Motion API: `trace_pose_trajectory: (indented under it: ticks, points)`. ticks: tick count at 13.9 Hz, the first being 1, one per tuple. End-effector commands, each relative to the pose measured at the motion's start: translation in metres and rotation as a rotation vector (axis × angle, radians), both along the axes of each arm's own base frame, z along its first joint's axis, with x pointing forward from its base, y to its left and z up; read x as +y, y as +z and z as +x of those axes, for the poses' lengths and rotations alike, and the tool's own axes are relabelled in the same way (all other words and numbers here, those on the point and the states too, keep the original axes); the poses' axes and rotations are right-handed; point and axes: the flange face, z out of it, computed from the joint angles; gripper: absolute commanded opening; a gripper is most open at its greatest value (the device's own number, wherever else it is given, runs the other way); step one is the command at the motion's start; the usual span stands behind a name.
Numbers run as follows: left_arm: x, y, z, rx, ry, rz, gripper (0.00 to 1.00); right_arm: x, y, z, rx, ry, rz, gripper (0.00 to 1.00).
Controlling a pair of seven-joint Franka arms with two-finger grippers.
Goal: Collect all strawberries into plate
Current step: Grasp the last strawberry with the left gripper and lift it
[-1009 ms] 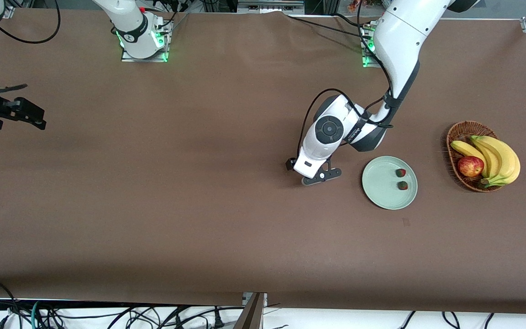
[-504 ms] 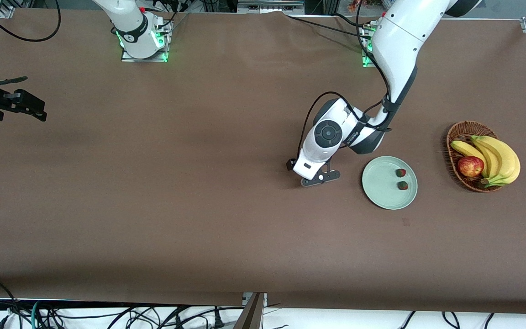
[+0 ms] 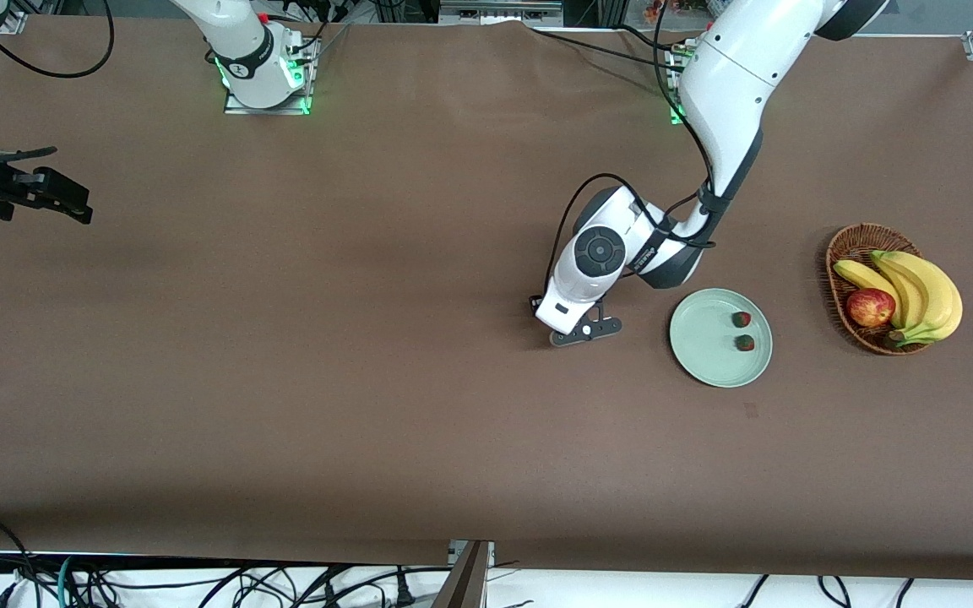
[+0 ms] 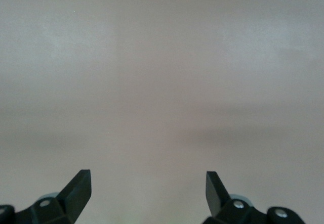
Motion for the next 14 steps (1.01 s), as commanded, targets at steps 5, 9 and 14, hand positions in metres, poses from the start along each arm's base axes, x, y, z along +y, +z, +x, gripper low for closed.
trace_pose_trajectory:
  ticks: [5, 9, 14]
  points:
    - [-0.008, 0.000, 0.003, -0.015, -0.034, 0.012, 0.33, -0.001, -0.004, -0.001, 0.016, 0.019, 0.009, 1.00]
    - [0.013, 0.033, 0.022, -0.037, -0.061, 0.012, 0.29, 0.001, -0.003, 0.002, 0.010, 0.023, 0.009, 1.00]
    - [0.102, 0.070, 0.062, 0.037, -0.286, 0.034, 0.29, 0.001, -0.005, 0.003, 0.012, 0.019, 0.009, 1.00]
